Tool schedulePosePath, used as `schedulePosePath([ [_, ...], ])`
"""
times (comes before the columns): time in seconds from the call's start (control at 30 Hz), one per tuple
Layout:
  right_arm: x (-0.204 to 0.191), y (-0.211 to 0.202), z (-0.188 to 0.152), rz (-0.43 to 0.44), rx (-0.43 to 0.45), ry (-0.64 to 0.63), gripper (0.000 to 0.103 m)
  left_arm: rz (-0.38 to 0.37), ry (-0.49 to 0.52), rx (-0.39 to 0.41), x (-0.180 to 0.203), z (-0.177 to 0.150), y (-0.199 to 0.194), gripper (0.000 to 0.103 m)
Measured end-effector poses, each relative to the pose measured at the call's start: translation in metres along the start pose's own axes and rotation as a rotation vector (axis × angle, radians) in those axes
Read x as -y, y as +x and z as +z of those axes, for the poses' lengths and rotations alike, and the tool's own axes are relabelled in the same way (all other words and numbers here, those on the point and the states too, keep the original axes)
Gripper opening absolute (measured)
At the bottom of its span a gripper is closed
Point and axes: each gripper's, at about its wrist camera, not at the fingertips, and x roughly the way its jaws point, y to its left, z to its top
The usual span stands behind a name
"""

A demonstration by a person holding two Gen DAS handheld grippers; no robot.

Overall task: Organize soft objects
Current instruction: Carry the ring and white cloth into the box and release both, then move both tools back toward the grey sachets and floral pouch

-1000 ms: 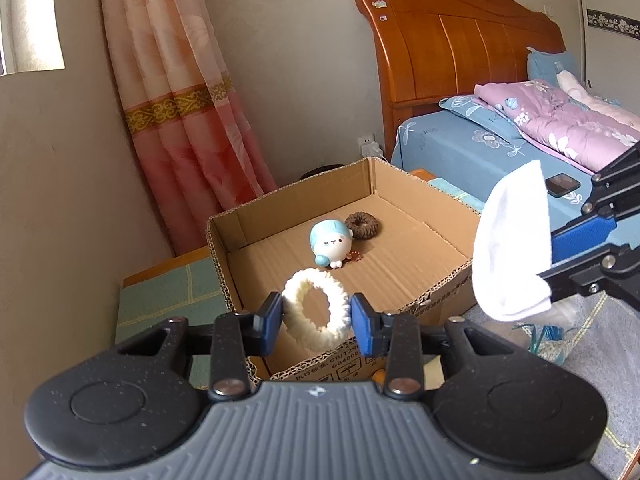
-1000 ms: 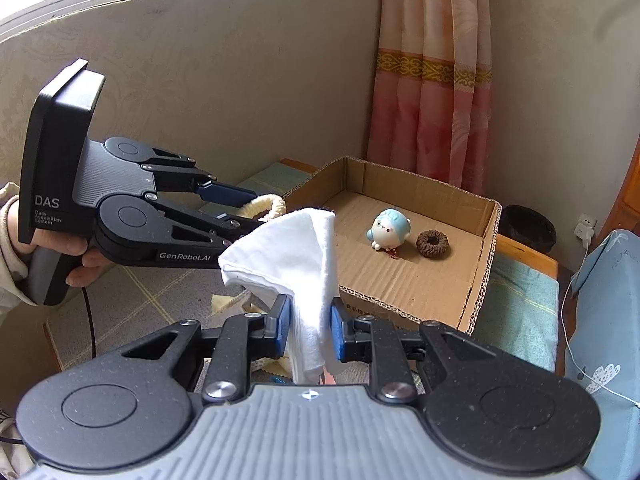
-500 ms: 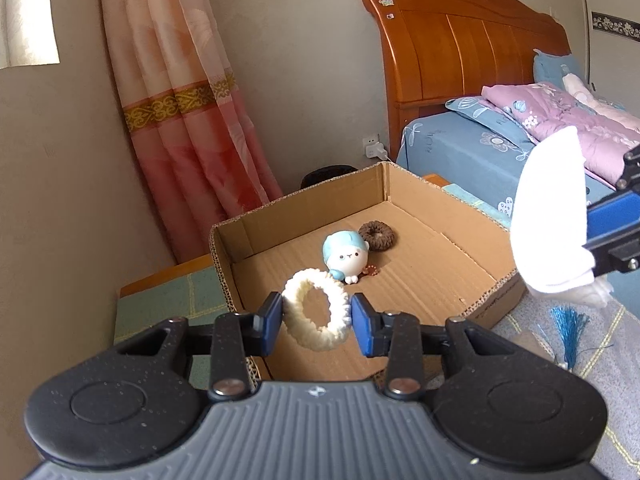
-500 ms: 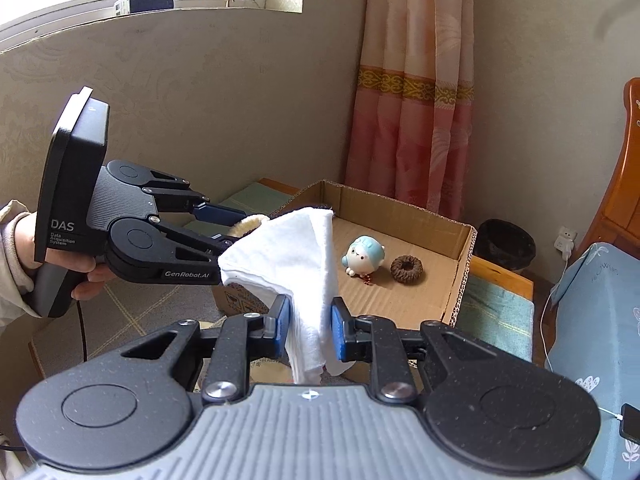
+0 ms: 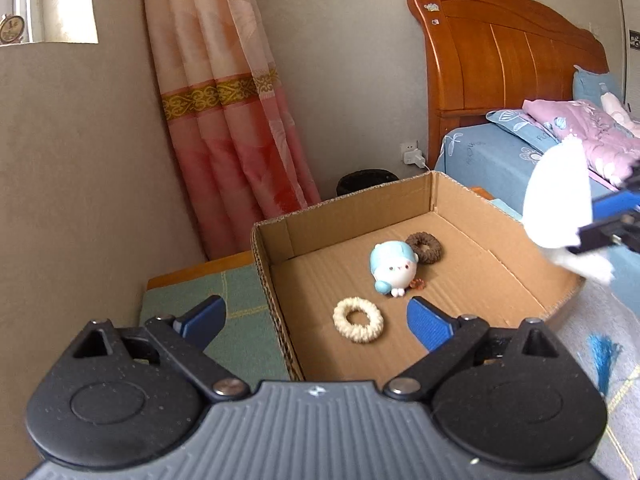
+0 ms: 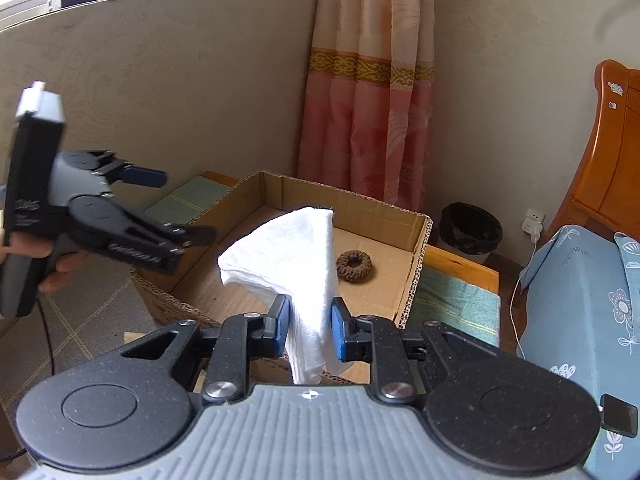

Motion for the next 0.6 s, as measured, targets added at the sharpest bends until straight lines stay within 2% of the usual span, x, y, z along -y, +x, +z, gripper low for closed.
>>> schedulePosePath([
  [0.2,0.014,0.032,0.016,-0.052,-0.021,0.04,0.026,-0.034,-0.011,0.007,0.002,-0.032,-0.064,0.097],
  [0.27,0.017,0.043,0.021,-0.079,-0.025,0.055,0.033,-0.039,-0.018,0.013,0.006,-0.043,-0.084,0.1],
  [0.3,0.018,0.049,0.024,-0.083,-0.026,0.059,0.052,-0.041,-0.025,0.014,0.009,-0.048,-0.092,0.1],
  [0.33,0.019,0.054,0.026,-0.09,-0.024,0.061,0.078,-0.043,-0.033,0.015,0.011,-0.052,-0.099,0.1],
  [0.4,0.019,0.058,0.025,-0.114,-0.011,0.073,0.099,-0.054,-0.052,0.015,0.015,-0.061,-0.109,0.1],
  [0.6,0.011,0.048,0.011,-0.11,-0.022,0.101,0.103,-0.058,-0.134,0.002,0.009,-0.079,-0.118,0.1],
])
